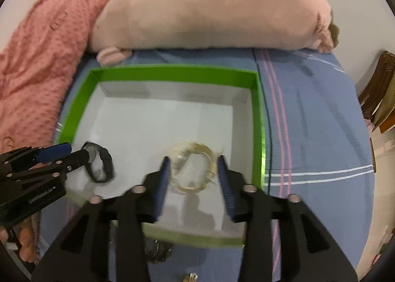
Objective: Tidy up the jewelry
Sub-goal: 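Carry both watches into the green box and open both grippers, then grasp the wooden bead bracelet with the right gripper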
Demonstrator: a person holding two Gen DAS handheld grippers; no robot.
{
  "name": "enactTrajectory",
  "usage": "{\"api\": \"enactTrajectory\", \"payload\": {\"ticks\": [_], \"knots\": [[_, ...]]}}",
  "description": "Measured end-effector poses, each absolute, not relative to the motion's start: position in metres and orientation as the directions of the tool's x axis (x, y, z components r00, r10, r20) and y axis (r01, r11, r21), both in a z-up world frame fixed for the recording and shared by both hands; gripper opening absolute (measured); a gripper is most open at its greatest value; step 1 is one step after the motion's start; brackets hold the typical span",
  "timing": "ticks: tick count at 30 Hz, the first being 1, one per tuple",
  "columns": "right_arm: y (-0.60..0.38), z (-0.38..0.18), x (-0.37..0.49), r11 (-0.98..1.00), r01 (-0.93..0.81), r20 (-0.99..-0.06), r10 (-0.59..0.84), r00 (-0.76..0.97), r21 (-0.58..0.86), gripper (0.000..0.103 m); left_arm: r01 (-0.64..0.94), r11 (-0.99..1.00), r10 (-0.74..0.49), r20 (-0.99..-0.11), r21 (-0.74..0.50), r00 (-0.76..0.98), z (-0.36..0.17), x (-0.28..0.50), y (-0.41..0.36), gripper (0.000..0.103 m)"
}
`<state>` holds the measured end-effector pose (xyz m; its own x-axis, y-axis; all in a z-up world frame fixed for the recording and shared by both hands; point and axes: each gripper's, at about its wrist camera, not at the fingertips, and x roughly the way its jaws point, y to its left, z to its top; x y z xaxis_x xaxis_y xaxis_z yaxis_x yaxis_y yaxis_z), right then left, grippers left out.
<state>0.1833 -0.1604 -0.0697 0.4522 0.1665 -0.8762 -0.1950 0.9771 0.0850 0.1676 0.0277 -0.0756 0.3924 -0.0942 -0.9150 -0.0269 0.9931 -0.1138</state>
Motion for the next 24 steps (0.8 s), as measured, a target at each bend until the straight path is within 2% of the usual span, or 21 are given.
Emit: {"api": "enactTrajectory", "payload": {"ticks": [4, 8, 11, 14, 18, 20, 24], "knots": [[-0.176, -0.050, 0.142, 0.961, -0.226, -0.858, 0.247, 0.451, 0.158, 0.043, -0.064, 0.990, -0.089, -0.902, -0.128, 0.422, -0.061, 0.129, 0.045, 0.049], [-0.179, -0.054, 0.097, 0.935, -0.287, -0.860, 0.315, 0.401, 0.208, 0.044, -0.141, 0.979, -0.084, -0.916, -0.150, 0.392, -0.073, 0.083, 0.067, 0.049], [-0.164, -0.083, 0.075, 0.919, -0.351, -0.883, 0.306, 0.355, 0.178, 0.043, -0.168, 0.975, -0.081, -0.939, -0.144, 0.333, -0.099, 0.063, 0.067, 0.047], [-0.157, -0.125, 0.073, 0.921, -0.333, -0.911, 0.300, 0.283, 0.200, 0.043, -0.138, 0.981, -0.089, -0.952, -0.134, 0.293, -0.121, 0.052, 0.052, 0.047], [-0.148, -0.144, 0.078, 0.932, -0.309, -0.924, 0.277, 0.264, 0.191, 0.043, -0.102, 0.990, -0.070, -0.962, -0.100, 0.265, -0.136, 0.049, 0.037, 0.047], [-0.146, -0.147, 0.084, 0.935, -0.298, -0.924, 0.273, 0.269, 0.190, 0.041, -0.102, 0.990, -0.072, -0.963, -0.101, 0.261, -0.139, 0.050, 0.035, 0.047], [-0.138, -0.156, 0.099, 0.942, -0.297, -0.932, 0.240, 0.273, 0.156, 0.031, -0.103, 0.990, -0.068, -0.964, -0.098, 0.257, -0.141, 0.052, 0.034, 0.047]]}}
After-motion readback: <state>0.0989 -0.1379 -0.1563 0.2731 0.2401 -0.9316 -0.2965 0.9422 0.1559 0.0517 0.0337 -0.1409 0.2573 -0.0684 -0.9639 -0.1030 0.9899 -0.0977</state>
